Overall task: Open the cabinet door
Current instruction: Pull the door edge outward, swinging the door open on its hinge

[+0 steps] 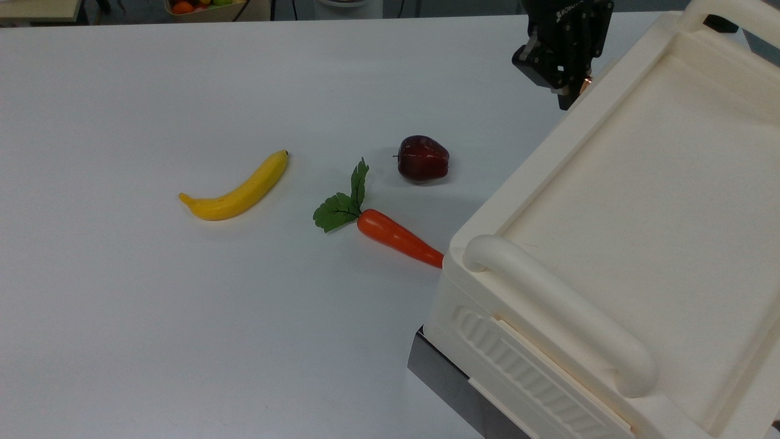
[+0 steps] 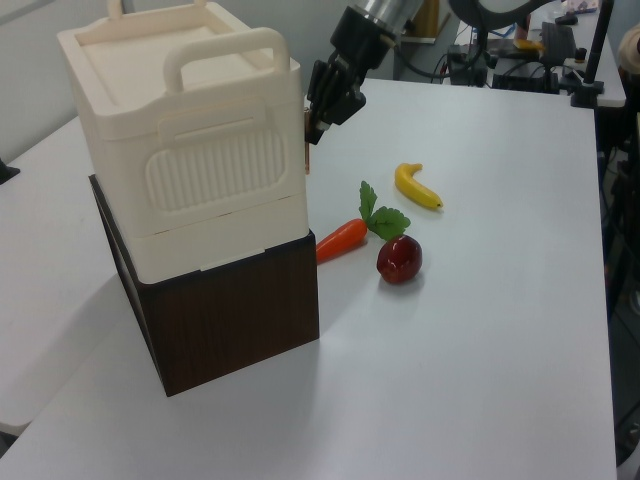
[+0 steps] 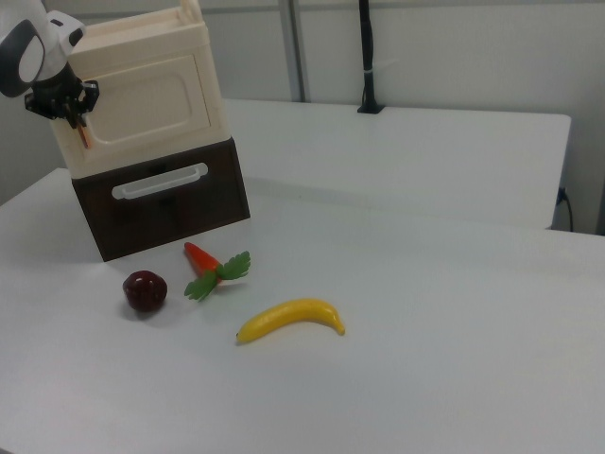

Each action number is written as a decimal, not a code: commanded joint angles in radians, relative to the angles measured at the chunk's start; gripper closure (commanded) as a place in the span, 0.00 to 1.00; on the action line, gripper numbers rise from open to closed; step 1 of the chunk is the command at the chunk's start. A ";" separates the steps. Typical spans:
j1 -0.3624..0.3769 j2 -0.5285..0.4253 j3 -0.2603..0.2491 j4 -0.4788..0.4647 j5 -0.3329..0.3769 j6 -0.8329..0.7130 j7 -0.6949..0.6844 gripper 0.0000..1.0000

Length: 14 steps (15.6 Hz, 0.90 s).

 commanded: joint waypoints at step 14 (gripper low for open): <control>-0.123 -0.167 -0.010 -0.035 0.005 -0.344 0.023 0.19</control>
